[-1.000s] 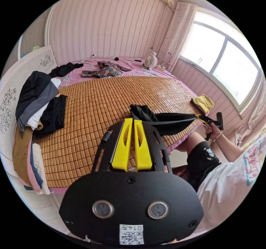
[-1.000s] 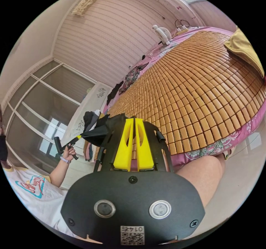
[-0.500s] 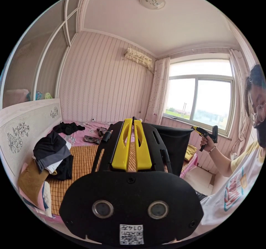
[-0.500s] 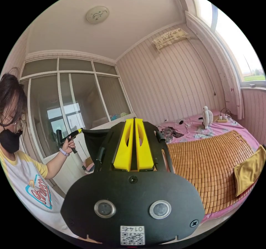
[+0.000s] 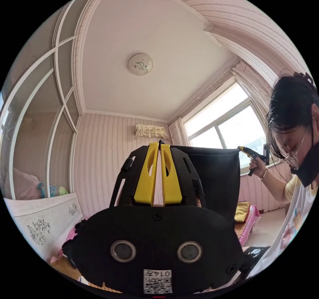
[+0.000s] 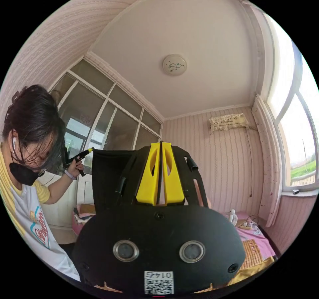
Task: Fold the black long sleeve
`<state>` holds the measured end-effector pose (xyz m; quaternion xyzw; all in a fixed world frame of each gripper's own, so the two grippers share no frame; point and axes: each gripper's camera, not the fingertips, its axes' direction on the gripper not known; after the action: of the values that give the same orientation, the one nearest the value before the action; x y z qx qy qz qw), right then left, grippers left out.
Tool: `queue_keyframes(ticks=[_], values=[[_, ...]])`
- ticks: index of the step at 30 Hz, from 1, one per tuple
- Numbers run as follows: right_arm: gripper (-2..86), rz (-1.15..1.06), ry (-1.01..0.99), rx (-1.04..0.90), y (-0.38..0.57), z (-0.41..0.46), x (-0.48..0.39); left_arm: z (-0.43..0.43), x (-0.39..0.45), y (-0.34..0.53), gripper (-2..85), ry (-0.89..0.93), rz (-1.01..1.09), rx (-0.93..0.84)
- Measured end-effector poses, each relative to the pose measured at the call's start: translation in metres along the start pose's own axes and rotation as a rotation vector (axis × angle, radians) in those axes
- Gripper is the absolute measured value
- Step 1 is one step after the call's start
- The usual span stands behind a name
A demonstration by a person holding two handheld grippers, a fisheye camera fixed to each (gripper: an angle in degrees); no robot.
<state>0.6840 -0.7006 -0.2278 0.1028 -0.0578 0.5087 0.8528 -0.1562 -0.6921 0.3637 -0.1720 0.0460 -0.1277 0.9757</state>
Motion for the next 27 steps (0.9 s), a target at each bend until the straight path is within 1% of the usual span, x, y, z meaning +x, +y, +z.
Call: queue_keyframes(ticks=[1, 3, 6, 8, 10, 11, 13, 15, 16, 17, 18, 19, 21, 23, 24, 25, 26, 27], values=[[0.5, -0.064, 0.019, -0.014, -0.009, -0.004, -0.011, -0.003, 0.003, -0.005, -0.5, -0.006, 0.014, 0.009], [0.5, -0.102, 0.019, -0.009, -0.021, -0.01, -0.021, -0.014, 0.009, -0.021, -0.5, -0.013, 0.046, 0.042], [0.5, -0.098, 0.003, 0.0, -0.033, -0.006, -0.027, -0.013, 0.01, -0.032, -0.5, -0.019, 0.059, 0.072], [0.5, -0.093, 0.017, -0.023, -0.03, 0.01, -0.024, -0.002, 0.006, -0.031, -0.5, -0.035, 0.052, 0.057], [0.5, -0.053, 0.046, -0.11, -0.009, 0.05, -0.005, 0.02, -0.005, -0.02, -0.6, -0.042, 0.025, 0.013], [0.5, -0.035, 0.049, -0.138, -0.001, 0.063, 0.003, 0.04, -0.014, -0.008, -0.6, -0.051, -0.002, -0.037], [0.5, 0.029, 0.082, -0.286, 0.047, 0.121, 0.039, 0.076, -0.034, 0.018, -0.6, -0.061, -0.06, -0.142], [0.5, 0.075, 0.119, -0.41, 0.095, 0.168, 0.068, 0.131, -0.064, 0.068, -0.6, -0.08, -0.138, -0.319], [0.5, 0.124, 0.144, -0.465, 0.129, 0.196, 0.087, 0.144, -0.071, 0.082, -0.6, -0.091, -0.152, -0.36], [0.5, 0.153, 0.154, -0.493, 0.146, 0.209, 0.097, 0.17, -0.084, 0.112, -0.6, -0.107, -0.187, -0.441], [0.5, 0.22, 0.179, -0.56, 0.178, 0.237, 0.117, 0.194, -0.097, 0.142, -0.6, -0.121, -0.231, -0.509], [0.5, 0.283, 0.194, -0.619, 0.208, 0.264, 0.137, 0.205, -0.102, 0.157, -0.6, -0.124, -0.254, -0.54], [0.5, 0.379, 0.209, -0.659, 0.243, 0.302, 0.17, 0.25, -0.12, 0.203, -0.7, -0.169, -0.284, -0.66], [0.5, 0.481, 0.225, -0.675, 0.262, 0.338, 0.206, 0.281, -0.13, 0.22, -0.7, -0.215, -0.259, -0.716], [0.5, 0.537, 0.216, -0.661, 0.263, 0.362, 0.23, 0.301, -0.139, 0.221, -0.7, -0.23, -0.252, -0.724], [0.5, 0.577, 0.199, -0.607, 0.252, 0.382, 0.253, 0.309, -0.144, 0.218, -0.7, -0.24, -0.254, -0.712], [0.5, 0.585, 0.18, -0.56, 0.243, 0.39, 0.263, 0.321, -0.154, 0.206, -0.7, -0.247, -0.262, -0.659], [0.5, 0.578, 0.15, -0.454, 0.221, 0.402, 0.28, 0.329, -0.163, 0.19, -0.7, -0.246, -0.27, -0.582]])
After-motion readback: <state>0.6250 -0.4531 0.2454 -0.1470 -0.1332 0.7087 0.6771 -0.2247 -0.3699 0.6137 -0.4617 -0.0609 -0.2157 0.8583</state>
